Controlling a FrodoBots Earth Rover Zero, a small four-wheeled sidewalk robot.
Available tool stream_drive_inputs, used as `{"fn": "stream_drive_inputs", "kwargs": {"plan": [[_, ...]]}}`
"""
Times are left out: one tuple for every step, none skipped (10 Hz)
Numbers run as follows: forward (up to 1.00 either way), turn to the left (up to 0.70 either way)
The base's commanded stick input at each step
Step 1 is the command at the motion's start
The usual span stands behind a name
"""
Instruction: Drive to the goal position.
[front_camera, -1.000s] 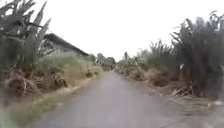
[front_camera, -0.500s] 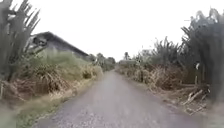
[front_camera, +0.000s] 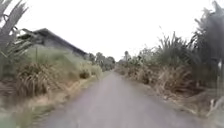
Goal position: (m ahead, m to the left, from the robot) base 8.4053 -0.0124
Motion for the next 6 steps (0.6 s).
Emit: {"fn": "stream_drive_inputs", "kwargs": {"plan": [[1.00, 0.19], [1.00, 0.05], [1.00, 0.00], [1.00, 0.00], [1.00, 0.00], [1.00, 0.00]]}}
